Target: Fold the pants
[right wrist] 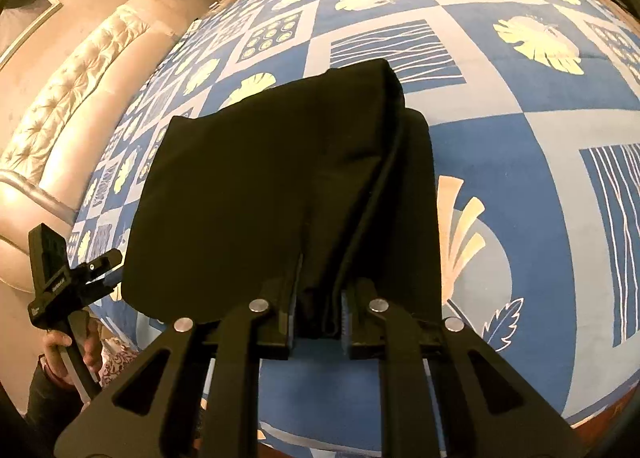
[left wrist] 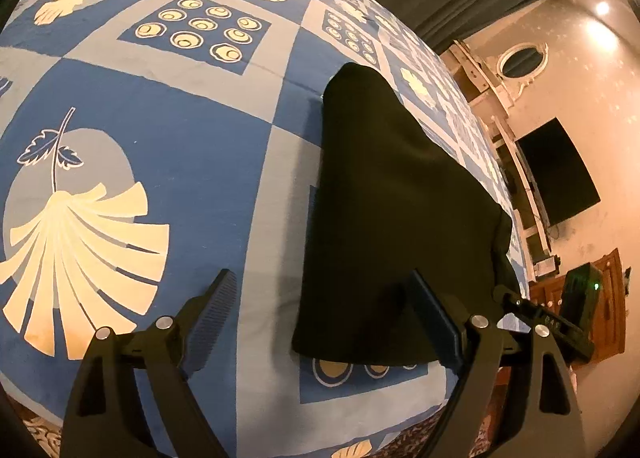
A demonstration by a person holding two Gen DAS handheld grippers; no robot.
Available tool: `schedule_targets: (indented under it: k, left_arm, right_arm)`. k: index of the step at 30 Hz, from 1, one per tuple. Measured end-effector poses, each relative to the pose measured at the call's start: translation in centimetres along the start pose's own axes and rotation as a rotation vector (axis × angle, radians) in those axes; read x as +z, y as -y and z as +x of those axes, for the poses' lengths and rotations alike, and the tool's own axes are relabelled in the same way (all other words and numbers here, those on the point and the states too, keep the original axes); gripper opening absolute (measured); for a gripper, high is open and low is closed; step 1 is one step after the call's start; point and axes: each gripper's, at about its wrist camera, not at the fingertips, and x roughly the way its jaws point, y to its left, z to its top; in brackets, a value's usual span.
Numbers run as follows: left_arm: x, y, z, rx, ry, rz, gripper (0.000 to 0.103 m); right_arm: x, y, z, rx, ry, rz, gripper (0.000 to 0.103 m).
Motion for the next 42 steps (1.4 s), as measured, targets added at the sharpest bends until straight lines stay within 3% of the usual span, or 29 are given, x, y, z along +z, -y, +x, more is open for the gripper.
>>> schedule_targets:
  k: [10, 17, 20, 23, 27, 35, 42]
  left_arm:
    - [-0.3, 0.7, 0.3, 0.011, -0.011, 0.024, 0.085]
    - [-0.5, 1.0, 0.5, 0.012, -0.02, 0.033, 0.085]
    - [-0.2, 1.2, 0.6, 0.008, -0.025, 0.032, 0.085]
    - [0.3, 1.0, 0.5, 0.013, -0.013, 0.031, 0.085]
    - [0.9, 0.6, 1.0, 0.017, -0.01, 0.018, 0.085]
    - [1.5, 0.2, 1.6, 0.003, -0.023, 0.022, 0.086]
    - [3.8, -0.1, 2.1, -0.022, -0.001, 0.053, 0.085]
  right_arm:
    - [-0.1, 1.7, 0.9, 0.045, -0.018, 0.046, 0.015]
    - [0.2, 4.0, 1.7, 0.161, -0.059, 0.12, 0.017]
    - [0.5, 4.7, 1.1, 0.226, -0.049, 0.142, 0.03]
    - [1.3, 5.7, -0.5, 0.261, 0.018, 0.178, 0.057]
    - [3.7, 7.0, -0.6, 0.231, 0.064, 0.21, 0.08]
    - [7.6, 8.2, 4.0, 0.252, 0.018, 0.267, 0.084]
    - [8.6, 9.3, 7.3, 0.374, -0.013, 0.301, 0.091]
